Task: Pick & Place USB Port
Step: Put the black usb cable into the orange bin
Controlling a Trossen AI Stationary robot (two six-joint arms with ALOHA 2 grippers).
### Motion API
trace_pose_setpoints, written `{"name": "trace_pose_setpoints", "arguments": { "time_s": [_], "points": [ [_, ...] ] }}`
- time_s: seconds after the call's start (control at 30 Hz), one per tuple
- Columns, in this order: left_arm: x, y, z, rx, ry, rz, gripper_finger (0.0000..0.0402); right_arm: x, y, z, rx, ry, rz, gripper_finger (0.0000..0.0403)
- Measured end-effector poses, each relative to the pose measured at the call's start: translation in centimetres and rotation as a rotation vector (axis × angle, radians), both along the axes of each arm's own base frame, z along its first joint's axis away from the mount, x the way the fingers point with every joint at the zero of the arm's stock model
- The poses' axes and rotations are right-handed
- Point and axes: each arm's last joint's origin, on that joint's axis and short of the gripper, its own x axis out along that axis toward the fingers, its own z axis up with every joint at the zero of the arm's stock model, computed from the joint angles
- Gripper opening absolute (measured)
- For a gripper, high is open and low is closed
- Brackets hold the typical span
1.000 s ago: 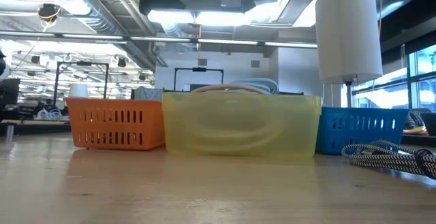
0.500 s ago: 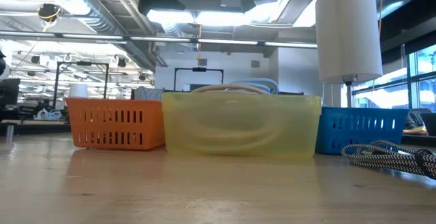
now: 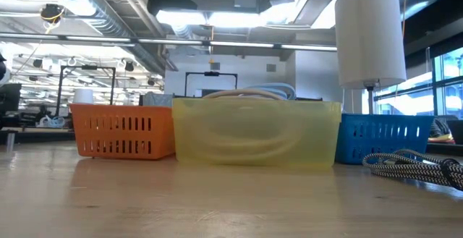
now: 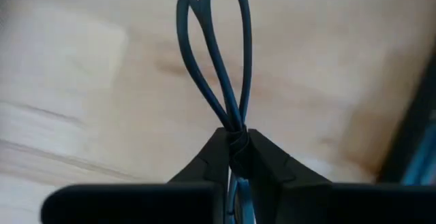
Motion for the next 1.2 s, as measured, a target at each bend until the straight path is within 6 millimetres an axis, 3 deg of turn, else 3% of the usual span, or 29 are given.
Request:
{"name": "trace_pose_setpoints", "arguments": {
  "time_s": [0.17, 0.33, 0.47, 0.63, 0.83, 1.0, 1.2],
  "points": [
    [0.1, 0.0, 0.2, 0.007, -0.024, 0.000, 0.0202, 0.6, -1.3, 5.2, -0.161, -0.076, 0.009, 0.0028],
    [0.2, 0.1, 0.8, 0.032, -0.085, 0.025, 0.0202, 1.7, -3.8, 10.4, -0.320, -0.271, 0.100, 0.0028],
    [0.4, 0.2, 1.6, 0.053, -0.161, 0.024, 0.0202, 2.8, -6.6, 13.8, -0.398, -0.457, 0.162, 0.0028],
    [0.8, 0.1, 2.3, 0.063, -0.250, -0.033, 0.0202, 3.0, -10.3, 17.5, -0.478, -0.529, 0.231, 0.0028],
    [2.0, 0.2, 3.1, 0.033, -0.411, -0.131, 0.0202, 4.1, -13.1, 21.0, -0.551, -0.649, 0.362, 0.0028],
    [4.0, 0.4, 3.1, -0.011, -0.523, -0.245, 0.0202, 6.9, -14.6, 23.7, -0.593, -0.801, 0.535, 0.0028],
    [7.1, 0.8, 3.9, -0.053, -0.532, -0.423, 0.0202, 9.4, -16.3, 25.1, -0.589, -0.930, 0.691, 0.0028]
  ]
}}
